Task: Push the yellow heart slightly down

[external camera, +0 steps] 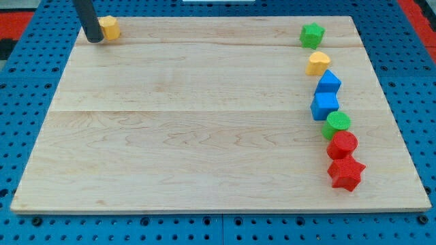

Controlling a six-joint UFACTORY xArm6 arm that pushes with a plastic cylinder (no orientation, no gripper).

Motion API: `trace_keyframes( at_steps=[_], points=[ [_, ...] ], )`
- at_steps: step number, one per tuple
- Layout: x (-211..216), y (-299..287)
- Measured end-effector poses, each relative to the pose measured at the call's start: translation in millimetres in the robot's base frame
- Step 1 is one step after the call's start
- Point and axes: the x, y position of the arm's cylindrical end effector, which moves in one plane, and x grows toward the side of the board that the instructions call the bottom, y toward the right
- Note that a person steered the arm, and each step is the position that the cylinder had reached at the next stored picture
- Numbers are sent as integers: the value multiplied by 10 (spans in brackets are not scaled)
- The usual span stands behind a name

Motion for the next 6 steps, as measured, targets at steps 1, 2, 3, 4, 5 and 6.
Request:
trace_keyframes(
  at_steps=[1, 2, 3, 4, 5, 6],
  points=[
    [316, 468],
    [578, 1066],
    [663, 1799],
    [597, 2399],
    [446, 2691],
    [402, 3182]
  ],
)
